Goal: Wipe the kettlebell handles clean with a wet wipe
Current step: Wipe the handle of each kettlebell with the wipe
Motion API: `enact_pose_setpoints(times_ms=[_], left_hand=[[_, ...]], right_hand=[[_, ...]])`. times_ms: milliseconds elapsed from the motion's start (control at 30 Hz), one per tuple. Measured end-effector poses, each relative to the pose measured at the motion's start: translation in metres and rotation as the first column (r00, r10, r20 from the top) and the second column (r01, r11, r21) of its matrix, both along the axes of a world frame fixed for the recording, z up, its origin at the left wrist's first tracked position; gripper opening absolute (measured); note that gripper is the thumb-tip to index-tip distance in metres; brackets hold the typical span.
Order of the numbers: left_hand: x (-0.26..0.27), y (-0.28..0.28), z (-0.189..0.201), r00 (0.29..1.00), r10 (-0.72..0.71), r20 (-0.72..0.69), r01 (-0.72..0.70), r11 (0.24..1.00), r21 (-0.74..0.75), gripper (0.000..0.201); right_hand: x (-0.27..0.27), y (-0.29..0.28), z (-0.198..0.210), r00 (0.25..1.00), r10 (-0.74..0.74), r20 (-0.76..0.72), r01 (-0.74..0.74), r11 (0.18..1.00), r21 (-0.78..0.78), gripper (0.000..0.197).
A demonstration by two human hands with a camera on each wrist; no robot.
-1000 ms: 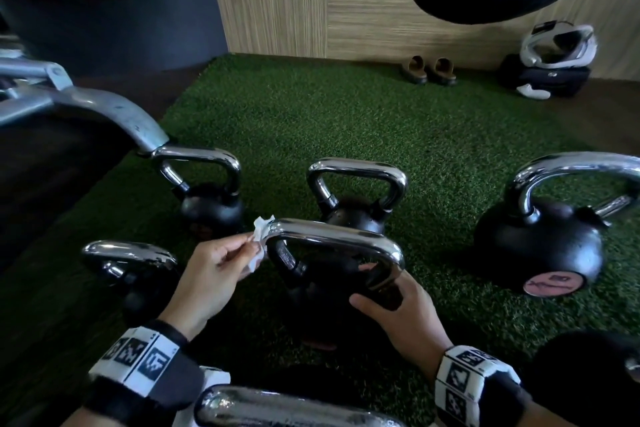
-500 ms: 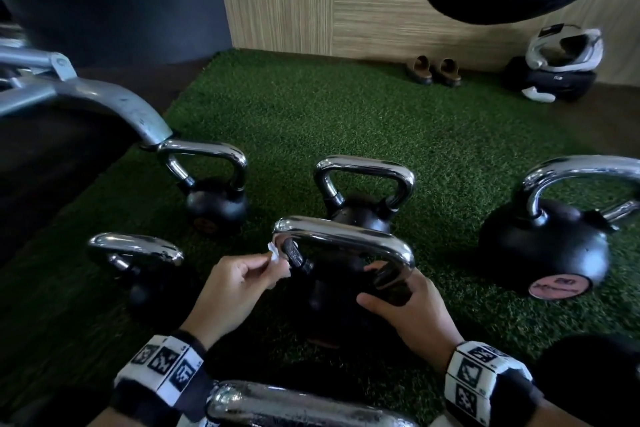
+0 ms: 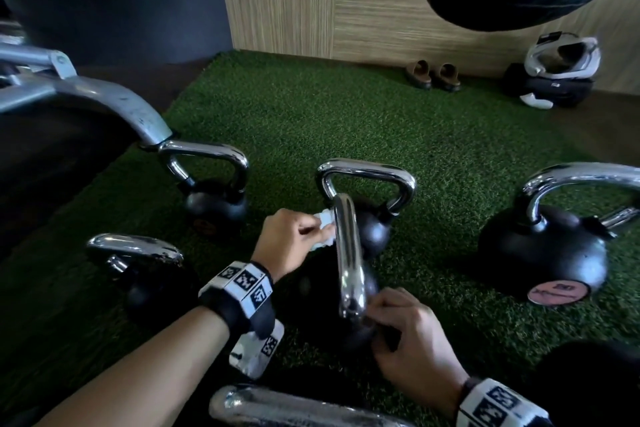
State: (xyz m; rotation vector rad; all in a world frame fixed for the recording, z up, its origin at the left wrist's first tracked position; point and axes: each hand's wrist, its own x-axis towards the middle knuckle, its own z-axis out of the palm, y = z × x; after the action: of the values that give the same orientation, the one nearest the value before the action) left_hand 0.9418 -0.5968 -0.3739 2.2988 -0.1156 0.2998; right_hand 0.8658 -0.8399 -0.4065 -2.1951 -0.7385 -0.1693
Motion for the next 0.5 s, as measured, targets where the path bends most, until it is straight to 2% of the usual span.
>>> enact_pose_setpoints(times_ms=[100,133,200,233,300,333,400,500], left_hand=[[0.005,0.003,0.007,0.987,-0.103,-0.126,0.104,0.995,0.001,0.040],[0.004,0.007,0.007,0.972,-0.172,-0.162,0.167,0.985,-0.047,0.036],[0.002,0.013,0.000,0.950,-0.267,-0.160,0.246,0.959,-0.139,0.027],[0.000,0.013,-0.005,0.957,-0.257,-0.135,0.238,0.960,-0.147,0.022],[-0.003,0.008,-0.014,0.984,-0.153,-0.086,0.140,0.980,-0.142,0.012],[-0.004,0.004,-0.016,0.994,-0.084,-0.070,0.073,0.987,-0.142,0.012],[-0.005,-0.002,-0.013,0.997,-0.018,-0.069,0.008,0.991,-0.135,0.013],[-0.006,-0.010,0.005,1.000,0.024,0.019,-0.020,0.985,-0.172,0.011]], right_hand=[[0.020,-0.002,0.007,0.998,0.016,-0.053,-0.017,1.000,-0.019,0.050],[0.028,-0.002,0.009,0.995,-0.006,-0.098,0.004,1.000,-0.018,0.048],[0.040,0.002,0.010,0.984,-0.071,-0.166,0.069,0.997,-0.014,0.029],[0.043,0.005,0.009,0.975,-0.091,-0.202,0.089,0.996,-0.019,0.036],[0.050,0.015,0.005,0.949,-0.074,-0.305,0.074,0.997,-0.012,0.079],[0.052,0.019,0.004,0.928,-0.068,-0.366,0.070,0.998,-0.008,0.092],[0.054,0.023,0.006,0.895,-0.066,-0.442,0.076,0.997,0.005,0.102],[0.053,0.024,0.003,0.891,-0.071,-0.449,0.088,0.996,0.019,0.102]])
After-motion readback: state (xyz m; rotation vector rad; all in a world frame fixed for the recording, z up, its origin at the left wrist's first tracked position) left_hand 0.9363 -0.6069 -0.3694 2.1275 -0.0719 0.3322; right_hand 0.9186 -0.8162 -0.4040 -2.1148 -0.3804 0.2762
